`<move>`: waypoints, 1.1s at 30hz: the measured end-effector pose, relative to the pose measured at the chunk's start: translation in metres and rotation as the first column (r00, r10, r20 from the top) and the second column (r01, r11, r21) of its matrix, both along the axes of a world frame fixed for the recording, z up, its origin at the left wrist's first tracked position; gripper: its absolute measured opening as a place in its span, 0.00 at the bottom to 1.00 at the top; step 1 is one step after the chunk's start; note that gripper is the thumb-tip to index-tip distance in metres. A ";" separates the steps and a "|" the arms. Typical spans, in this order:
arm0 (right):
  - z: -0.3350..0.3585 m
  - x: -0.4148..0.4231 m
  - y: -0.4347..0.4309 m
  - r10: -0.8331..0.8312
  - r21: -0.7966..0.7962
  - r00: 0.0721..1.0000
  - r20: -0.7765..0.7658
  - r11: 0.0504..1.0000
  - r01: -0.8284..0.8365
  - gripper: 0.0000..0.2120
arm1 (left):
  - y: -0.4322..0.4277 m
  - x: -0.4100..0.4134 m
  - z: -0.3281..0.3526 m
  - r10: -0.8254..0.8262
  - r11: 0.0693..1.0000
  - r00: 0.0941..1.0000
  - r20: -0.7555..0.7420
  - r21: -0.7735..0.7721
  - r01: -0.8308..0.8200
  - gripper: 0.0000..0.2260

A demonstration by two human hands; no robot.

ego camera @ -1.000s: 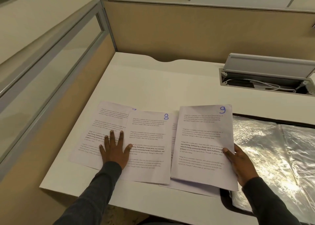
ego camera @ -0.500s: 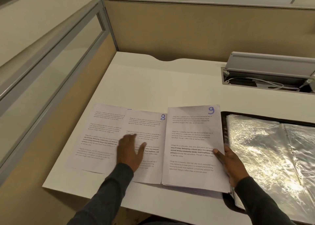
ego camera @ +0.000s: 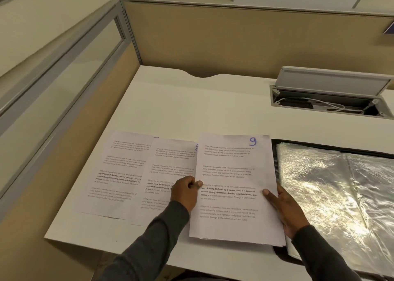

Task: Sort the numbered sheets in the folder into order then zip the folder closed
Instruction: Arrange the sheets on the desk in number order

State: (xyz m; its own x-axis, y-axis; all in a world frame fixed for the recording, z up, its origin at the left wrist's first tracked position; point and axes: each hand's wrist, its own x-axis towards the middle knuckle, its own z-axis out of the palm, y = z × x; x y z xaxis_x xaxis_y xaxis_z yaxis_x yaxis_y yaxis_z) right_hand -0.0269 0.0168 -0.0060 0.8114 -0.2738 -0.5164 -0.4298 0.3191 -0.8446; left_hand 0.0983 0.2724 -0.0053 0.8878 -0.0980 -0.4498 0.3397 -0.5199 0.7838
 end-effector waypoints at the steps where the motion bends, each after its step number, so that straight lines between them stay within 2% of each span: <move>1: 0.000 -0.001 -0.002 -0.010 -0.010 1.000 -0.001 1.000 0.010 0.44 | 0.002 0.001 -0.002 -0.003 1.000 1.000 0.003 0.011 0.003 0.14; 4: 0.004 -0.005 -0.015 -0.057 -0.063 0.998 -0.022 0.996 0.056 0.46 | 0.010 0.004 -0.008 0.008 0.998 1.000 0.015 0.063 -0.009 0.15; 6: 0.008 -0.008 -0.026 -0.091 -0.124 0.995 -0.029 0.989 0.087 0.44 | 0.016 0.006 -0.011 0.005 0.991 0.999 0.039 0.134 -0.010 0.15; 11: 0.019 -0.018 -0.058 -0.201 -0.229 0.980 -0.004 0.954 0.195 0.21 | 0.030 0.011 -0.019 0.007 0.962 0.997 0.074 0.273 -0.027 0.12; 12: 0.022 -0.020 -0.064 -0.214 -0.242 0.977 -0.002 0.948 0.207 0.19 | 0.031 0.012 -0.020 0.006 0.957 0.997 0.078 0.290 -0.028 0.12; 13: 0.025 -0.022 -0.069 -0.226 -0.253 0.974 -0.002 0.943 0.218 0.21 | 0.033 0.012 -0.021 0.003 0.950 0.996 0.087 0.310 -0.030 0.11; 16: 0.028 -0.026 -0.087 -0.251 -0.292 0.968 0.008 0.925 0.242 0.41 | 0.036 0.010 -0.022 -0.016 0.933 0.996 0.089 0.359 -0.017 0.11; 17: 0.031 -0.025 -0.089 -0.258 -0.310 0.966 0.014 0.917 0.249 0.41 | 0.037 0.009 -0.022 -0.024 0.928 0.996 0.084 0.373 -0.009 0.11; 20: 0.041 -0.022 -0.092 -0.278 -0.321 0.959 0.048 0.905 0.279 0.18 | 0.039 0.005 -0.023 -0.055 0.913 0.995 0.086 0.408 0.015 0.11; 21: 0.041 -0.020 -0.095 -0.283 -0.329 0.958 0.048 0.901 0.282 0.14 | 0.040 0.004 -0.024 -0.071 0.908 0.993 0.090 0.418 0.027 0.11; 26: 0.044 -0.012 -0.090 -0.283 -0.261 0.957 0.064 0.921 0.290 0.13 | 0.049 -0.001 -0.028 -0.108 0.887 0.989 0.100 0.460 0.050 0.09; 29: 0.042 -0.007 -0.081 -0.252 -0.218 0.965 0.067 0.940 0.261 0.21 | 0.053 -0.003 -0.030 -0.083 0.893 0.989 0.121 0.449 0.020 0.10; 31: 0.032 -0.005 -0.076 -0.216 -0.174 0.974 0.071 0.958 0.226 0.20 | 0.056 -0.003 -0.030 -0.069 0.904 0.987 0.147 0.428 -0.001 0.14; 33: 0.023 -0.004 -0.067 -0.195 -0.126 0.978 0.069 0.971 0.202 0.19 | 0.057 -0.005 -0.031 -0.123 0.899 0.972 0.203 0.437 0.022 0.22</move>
State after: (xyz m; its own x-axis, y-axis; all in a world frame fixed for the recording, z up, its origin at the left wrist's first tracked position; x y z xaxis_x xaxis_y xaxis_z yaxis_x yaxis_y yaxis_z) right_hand -0.0310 -0.0503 0.0174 0.7604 -0.4945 -0.4211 -0.3205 0.2782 -0.9055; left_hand 0.0937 0.3298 -0.0362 0.9664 -0.0079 -0.2570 0.1336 -0.8385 0.5283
